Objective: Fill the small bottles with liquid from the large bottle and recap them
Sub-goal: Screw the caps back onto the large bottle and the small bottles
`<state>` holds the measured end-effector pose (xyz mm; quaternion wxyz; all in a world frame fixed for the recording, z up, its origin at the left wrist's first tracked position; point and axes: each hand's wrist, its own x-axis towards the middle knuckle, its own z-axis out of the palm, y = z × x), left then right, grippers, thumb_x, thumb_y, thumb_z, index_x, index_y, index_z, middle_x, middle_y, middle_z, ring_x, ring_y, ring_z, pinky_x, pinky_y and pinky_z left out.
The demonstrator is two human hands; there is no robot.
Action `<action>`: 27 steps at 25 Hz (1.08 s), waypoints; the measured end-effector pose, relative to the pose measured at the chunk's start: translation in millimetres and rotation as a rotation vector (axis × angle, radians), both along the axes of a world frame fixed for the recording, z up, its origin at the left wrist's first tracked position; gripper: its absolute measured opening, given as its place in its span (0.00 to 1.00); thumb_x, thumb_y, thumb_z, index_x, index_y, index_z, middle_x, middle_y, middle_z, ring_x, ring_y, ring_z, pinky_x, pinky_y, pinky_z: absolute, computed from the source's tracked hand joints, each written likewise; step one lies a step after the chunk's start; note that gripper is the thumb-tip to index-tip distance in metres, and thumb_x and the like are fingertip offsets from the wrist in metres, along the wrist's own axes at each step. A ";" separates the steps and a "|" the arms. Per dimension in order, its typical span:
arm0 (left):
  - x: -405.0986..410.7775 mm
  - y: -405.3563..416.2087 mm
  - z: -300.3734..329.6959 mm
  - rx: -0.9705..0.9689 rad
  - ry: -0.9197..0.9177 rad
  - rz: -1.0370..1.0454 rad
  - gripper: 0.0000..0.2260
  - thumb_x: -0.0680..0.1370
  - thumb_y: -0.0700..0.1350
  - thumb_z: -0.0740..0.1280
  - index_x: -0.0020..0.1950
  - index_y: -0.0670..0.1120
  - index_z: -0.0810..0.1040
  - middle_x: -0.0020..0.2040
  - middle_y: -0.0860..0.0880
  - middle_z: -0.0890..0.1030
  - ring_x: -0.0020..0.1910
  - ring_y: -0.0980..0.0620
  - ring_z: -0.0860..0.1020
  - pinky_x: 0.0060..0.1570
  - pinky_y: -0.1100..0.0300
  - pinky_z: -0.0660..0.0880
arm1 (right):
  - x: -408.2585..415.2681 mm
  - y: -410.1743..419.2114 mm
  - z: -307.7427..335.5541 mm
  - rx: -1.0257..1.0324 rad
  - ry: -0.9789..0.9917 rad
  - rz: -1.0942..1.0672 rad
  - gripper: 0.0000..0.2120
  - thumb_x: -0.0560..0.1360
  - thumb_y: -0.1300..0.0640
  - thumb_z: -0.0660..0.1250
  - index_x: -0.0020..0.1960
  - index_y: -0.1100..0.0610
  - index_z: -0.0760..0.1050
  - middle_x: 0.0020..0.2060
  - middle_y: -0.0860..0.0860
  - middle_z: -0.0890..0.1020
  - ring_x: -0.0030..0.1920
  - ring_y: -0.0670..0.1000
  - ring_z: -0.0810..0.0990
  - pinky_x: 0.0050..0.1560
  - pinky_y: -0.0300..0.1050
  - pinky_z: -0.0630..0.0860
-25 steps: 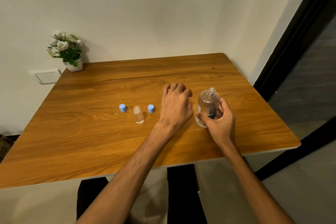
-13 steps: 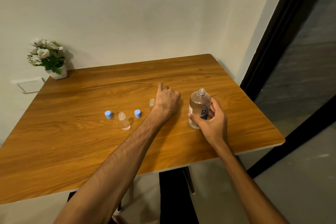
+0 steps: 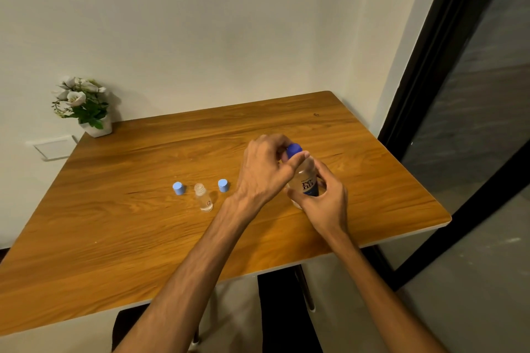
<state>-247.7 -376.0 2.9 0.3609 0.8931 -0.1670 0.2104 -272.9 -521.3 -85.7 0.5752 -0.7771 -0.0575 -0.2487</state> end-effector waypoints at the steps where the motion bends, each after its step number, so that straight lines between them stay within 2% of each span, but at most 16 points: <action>1: -3.6 0.5 -4.7 -0.039 -0.011 0.036 0.13 0.77 0.58 0.74 0.45 0.48 0.83 0.38 0.54 0.81 0.41 0.54 0.78 0.41 0.58 0.73 | -1.8 2.1 0.3 0.001 -0.008 -0.003 0.38 0.63 0.54 0.84 0.70 0.38 0.76 0.59 0.36 0.84 0.60 0.38 0.82 0.54 0.29 0.77; 4: -12.2 -2.7 -13.7 -0.147 -0.017 0.153 0.16 0.75 0.59 0.75 0.41 0.48 0.79 0.37 0.54 0.80 0.40 0.52 0.78 0.41 0.53 0.77 | -4.0 8.6 -2.1 -0.005 -0.029 -0.019 0.38 0.63 0.53 0.83 0.68 0.34 0.75 0.59 0.37 0.84 0.60 0.41 0.83 0.56 0.36 0.79; 6: -16.0 -6.6 -15.7 -0.190 -0.017 0.189 0.17 0.75 0.59 0.76 0.41 0.48 0.77 0.36 0.53 0.79 0.39 0.52 0.77 0.40 0.51 0.77 | -4.9 13.2 -6.8 0.003 -0.035 -0.026 0.38 0.64 0.54 0.84 0.69 0.36 0.76 0.58 0.40 0.86 0.58 0.44 0.84 0.56 0.41 0.81; 8: -17.4 -7.5 -18.0 -0.223 -0.009 0.146 0.15 0.76 0.57 0.75 0.43 0.47 0.78 0.40 0.52 0.79 0.42 0.51 0.77 0.44 0.48 0.78 | -6.1 15.6 -11.3 0.027 -0.027 -0.016 0.37 0.64 0.53 0.85 0.70 0.39 0.77 0.57 0.41 0.86 0.57 0.45 0.85 0.54 0.45 0.83; 10: -16.3 -5.5 -21.0 -0.234 0.019 0.054 0.12 0.78 0.55 0.73 0.48 0.45 0.82 0.45 0.50 0.81 0.48 0.50 0.78 0.50 0.45 0.77 | -5.9 14.8 -12.1 0.068 -0.008 0.007 0.37 0.63 0.52 0.84 0.70 0.39 0.76 0.57 0.41 0.86 0.57 0.46 0.85 0.53 0.44 0.84; 13: -17.6 -4.0 -21.8 -0.281 0.112 -0.053 0.15 0.78 0.52 0.68 0.59 0.45 0.85 0.54 0.50 0.81 0.56 0.52 0.77 0.57 0.53 0.75 | -4.1 10.0 -12.8 0.102 0.022 0.053 0.37 0.63 0.50 0.83 0.71 0.42 0.77 0.58 0.40 0.86 0.58 0.44 0.85 0.53 0.41 0.83; 15: -17.8 -7.5 -20.1 -0.300 0.163 -0.068 0.17 0.78 0.51 0.65 0.62 0.46 0.84 0.56 0.52 0.80 0.58 0.54 0.75 0.57 0.58 0.72 | -3.8 7.2 -12.8 0.119 0.043 0.078 0.39 0.63 0.49 0.82 0.73 0.46 0.77 0.60 0.41 0.86 0.60 0.43 0.84 0.55 0.39 0.82; 17: -15.9 -13.6 -19.0 -0.283 0.191 -0.064 0.17 0.78 0.55 0.66 0.61 0.47 0.84 0.55 0.53 0.78 0.57 0.55 0.75 0.57 0.58 0.72 | -4.0 4.8 -13.4 0.136 0.056 0.088 0.38 0.64 0.49 0.81 0.73 0.48 0.76 0.59 0.43 0.86 0.60 0.44 0.84 0.55 0.39 0.83; 19: -13.4 -19.3 -17.9 -0.290 0.180 -0.031 0.17 0.78 0.59 0.71 0.59 0.49 0.84 0.53 0.55 0.79 0.55 0.55 0.76 0.55 0.57 0.76 | -4.5 3.5 -13.4 0.135 0.066 0.101 0.37 0.65 0.49 0.81 0.73 0.49 0.76 0.59 0.44 0.86 0.60 0.46 0.84 0.54 0.40 0.83; 23: -12.0 -20.7 -17.0 -0.421 0.105 0.042 0.11 0.75 0.53 0.77 0.53 0.52 0.80 0.47 0.57 0.82 0.48 0.59 0.80 0.45 0.65 0.78 | -5.1 1.7 -13.0 0.130 0.084 0.117 0.39 0.66 0.47 0.81 0.75 0.47 0.74 0.62 0.42 0.85 0.63 0.44 0.83 0.57 0.39 0.82; 24: -12.0 -19.3 -16.5 -0.433 0.099 0.024 0.10 0.76 0.51 0.77 0.52 0.52 0.80 0.47 0.57 0.82 0.48 0.58 0.81 0.45 0.63 0.79 | -4.6 0.9 -13.3 0.129 0.090 0.122 0.39 0.66 0.46 0.81 0.75 0.47 0.74 0.62 0.42 0.84 0.64 0.45 0.82 0.57 0.41 0.83; 27: -11.9 -12.0 -16.8 -0.423 0.108 -0.042 0.08 0.76 0.48 0.71 0.54 0.50 0.83 0.49 0.53 0.84 0.51 0.54 0.81 0.52 0.47 0.80 | -3.2 -0.1 -15.1 0.131 0.101 0.135 0.41 0.65 0.46 0.82 0.76 0.49 0.73 0.63 0.45 0.84 0.63 0.47 0.83 0.58 0.50 0.85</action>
